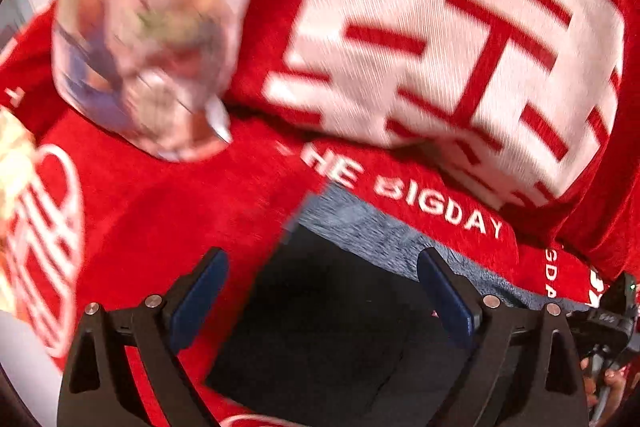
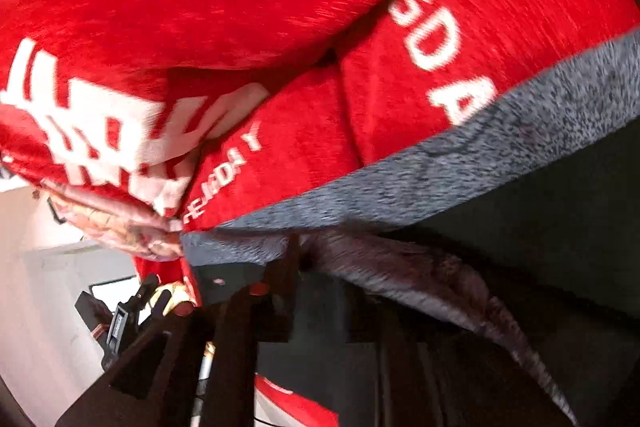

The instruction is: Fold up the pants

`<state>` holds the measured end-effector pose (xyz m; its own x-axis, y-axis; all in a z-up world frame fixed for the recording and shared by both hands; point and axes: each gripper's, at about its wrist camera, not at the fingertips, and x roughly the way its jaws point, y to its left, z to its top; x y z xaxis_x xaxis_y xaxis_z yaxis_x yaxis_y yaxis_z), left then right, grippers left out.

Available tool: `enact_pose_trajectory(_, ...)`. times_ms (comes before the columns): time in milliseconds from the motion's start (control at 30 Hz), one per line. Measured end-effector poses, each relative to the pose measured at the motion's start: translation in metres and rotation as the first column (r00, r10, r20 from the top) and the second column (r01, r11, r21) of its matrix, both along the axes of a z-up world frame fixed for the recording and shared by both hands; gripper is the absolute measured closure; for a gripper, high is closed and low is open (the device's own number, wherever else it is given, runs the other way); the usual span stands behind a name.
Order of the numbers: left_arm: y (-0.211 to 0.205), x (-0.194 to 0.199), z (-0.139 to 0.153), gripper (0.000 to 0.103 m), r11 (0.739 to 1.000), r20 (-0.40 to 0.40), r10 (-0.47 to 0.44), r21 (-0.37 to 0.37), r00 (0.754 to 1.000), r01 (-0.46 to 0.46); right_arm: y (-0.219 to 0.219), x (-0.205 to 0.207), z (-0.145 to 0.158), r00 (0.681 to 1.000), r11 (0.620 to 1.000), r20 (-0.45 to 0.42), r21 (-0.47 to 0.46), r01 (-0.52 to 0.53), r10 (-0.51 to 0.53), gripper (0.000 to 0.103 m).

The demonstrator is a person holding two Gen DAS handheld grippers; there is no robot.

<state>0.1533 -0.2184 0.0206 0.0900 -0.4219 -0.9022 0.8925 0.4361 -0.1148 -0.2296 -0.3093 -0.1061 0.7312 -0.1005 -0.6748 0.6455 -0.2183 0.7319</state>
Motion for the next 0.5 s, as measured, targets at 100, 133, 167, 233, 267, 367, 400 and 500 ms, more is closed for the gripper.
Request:
enact_pose_trajectory(100, 0.011, -0.013, 0.011, 0.007, 0.995, 0.094, -0.088, 0.053, 0.992, 0.083, 0.007, -0.004, 0.03, 0.999, 0.998, 0.016, -0.055, -0.031, 0.032, 0.051)
enact_pose_trajectory(133, 0.016, -0.024, 0.009, 0.007, 0.988, 0.105, -0.134, 0.085, 0.985, 0.125, 0.012, -0.008, 0.037, 0.999, 0.997, 0.012, -0.067, -0.039, 0.04, 0.051)
enact_pose_trajectory(167, 0.02, -0.034, 0.005, 0.007, 0.982, 0.105, -0.169, 0.107, 0.98, 0.157, 0.019, -0.013, 0.045, 0.999, 0.996, 0.002, -0.076, -0.051, 0.051, 0.051)
enact_pose_trajectory(233, 0.031, -0.066, -0.008, 0.007, 0.958, 0.066, -0.25, 0.157, 0.966, 0.238, 0.038, -0.027, 0.06, 0.998, 0.994, -0.03, -0.088, -0.065, 0.062, 0.051)
enact_pose_trajectory(267, 0.038, -0.089, -0.017, 0.007, 0.94, 0.019, -0.298, 0.181, 0.955, 0.289, 0.051, -0.037, 0.067, 0.997, 0.993, -0.055, -0.094, -0.065, 0.06, 0.051)
enact_pose_trajectory(367, 0.049, -0.147, -0.038, 0.007, 0.89, -0.11, -0.392, 0.208, 0.914, 0.406, 0.093, -0.082, 0.076, 0.993, 0.996, -0.122, -0.087, -0.014, 0.003, 0.051)
enact_pose_trajectory(400, 0.052, -0.165, -0.041, 0.007, 0.876, -0.142, -0.414, 0.206, 0.899, 0.436, 0.11, -0.101, 0.075, 0.99, 0.997, -0.14, -0.075, 0.021, -0.031, 0.051)
enact_pose_trajectory(500, 0.054, -0.23, -0.044, 0.007, 0.825, -0.256, -0.489, 0.174, 0.834, 0.537, 0.171, -0.166, 0.071, 0.97, 0.986, -0.18, -0.031, 0.163, -0.166, 0.051)
